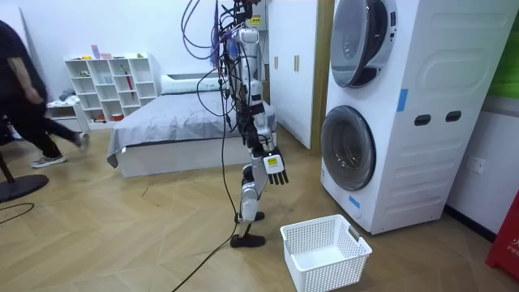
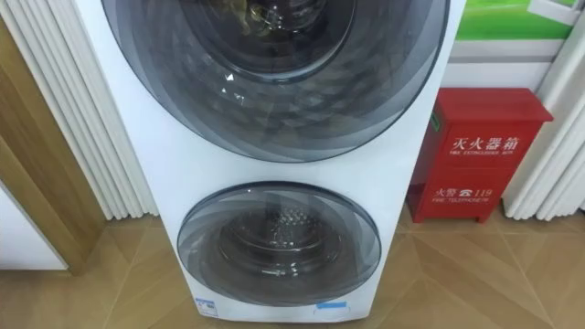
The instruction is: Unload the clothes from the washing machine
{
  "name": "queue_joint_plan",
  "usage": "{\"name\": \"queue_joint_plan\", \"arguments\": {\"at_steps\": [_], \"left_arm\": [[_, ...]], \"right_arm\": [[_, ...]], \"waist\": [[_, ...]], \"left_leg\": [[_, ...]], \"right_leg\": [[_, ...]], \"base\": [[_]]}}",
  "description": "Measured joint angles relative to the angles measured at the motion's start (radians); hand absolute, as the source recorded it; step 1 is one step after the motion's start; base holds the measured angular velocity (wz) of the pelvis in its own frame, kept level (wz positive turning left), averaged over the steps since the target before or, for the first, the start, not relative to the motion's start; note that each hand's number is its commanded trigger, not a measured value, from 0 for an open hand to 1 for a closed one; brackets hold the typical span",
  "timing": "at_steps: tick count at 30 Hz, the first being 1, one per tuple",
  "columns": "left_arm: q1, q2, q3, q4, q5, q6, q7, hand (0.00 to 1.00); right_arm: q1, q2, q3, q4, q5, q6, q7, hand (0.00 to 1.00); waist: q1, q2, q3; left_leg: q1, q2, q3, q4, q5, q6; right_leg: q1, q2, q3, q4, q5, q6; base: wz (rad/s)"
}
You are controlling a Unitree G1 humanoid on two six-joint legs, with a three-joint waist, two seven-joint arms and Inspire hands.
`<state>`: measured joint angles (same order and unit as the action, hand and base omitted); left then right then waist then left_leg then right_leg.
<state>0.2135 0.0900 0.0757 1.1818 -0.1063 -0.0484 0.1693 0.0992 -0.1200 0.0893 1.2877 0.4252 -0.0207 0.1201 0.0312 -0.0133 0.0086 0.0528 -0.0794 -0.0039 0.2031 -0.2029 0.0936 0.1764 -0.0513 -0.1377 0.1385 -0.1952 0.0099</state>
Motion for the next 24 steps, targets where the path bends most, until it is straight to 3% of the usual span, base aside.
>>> {"name": "queue_joint_plan", "arguments": {"at_steps": [7,16,19,24], "left_arm": [[-0.001,0.0,0.0,-0.003,0.016,0.007,0.0,0.0],[-0.003,0.004,-0.001,-0.023,0.019,0.02,-0.006,0.0],[-0.006,0.003,0.0,-0.024,0.022,0.017,-0.007,0.0],[-0.008,0.01,0.009,-0.024,0.033,0.007,-0.024,0.0]], "right_arm": [[0.0,0.0,-0.001,0.0,0.006,0.002,0.002,0.0],[-0.002,-0.002,-0.004,-0.006,0.082,0.037,0.012,0.0],[-0.004,-0.007,-0.021,-0.034,0.081,0.038,0.002,0.0],[-0.026,-0.021,-0.109,-0.247,0.08,0.036,-0.03,0.0]], "waist": [[0.0,0.001,0.0009],[0.0,0.008,0.0013],[0.0,0.001,-0.0005],[-0.001,-0.002,0.0005]], "left_leg": [[-0.002,0.0,-0.001,0.0,0.0,0.0],[-0.005,-0.001,-0.004,-0.001,0.0,0.0],[-0.005,-0.001,0.0,-0.001,0.0,0.0],[-0.005,0.0,0.001,0.001,0.0,0.0]], "right_leg": [[-0.001,-0.001,-0.002,0.0,0.0,0.0],[-0.005,0.0,-0.002,-0.001,0.0,0.0],[-0.005,0.0,-0.001,-0.002,0.0,0.0],[-0.005,-0.001,-0.003,-0.002,0.0,0.0]], "base": [[0.0],[0.0],[0.0],[0.0]]}}
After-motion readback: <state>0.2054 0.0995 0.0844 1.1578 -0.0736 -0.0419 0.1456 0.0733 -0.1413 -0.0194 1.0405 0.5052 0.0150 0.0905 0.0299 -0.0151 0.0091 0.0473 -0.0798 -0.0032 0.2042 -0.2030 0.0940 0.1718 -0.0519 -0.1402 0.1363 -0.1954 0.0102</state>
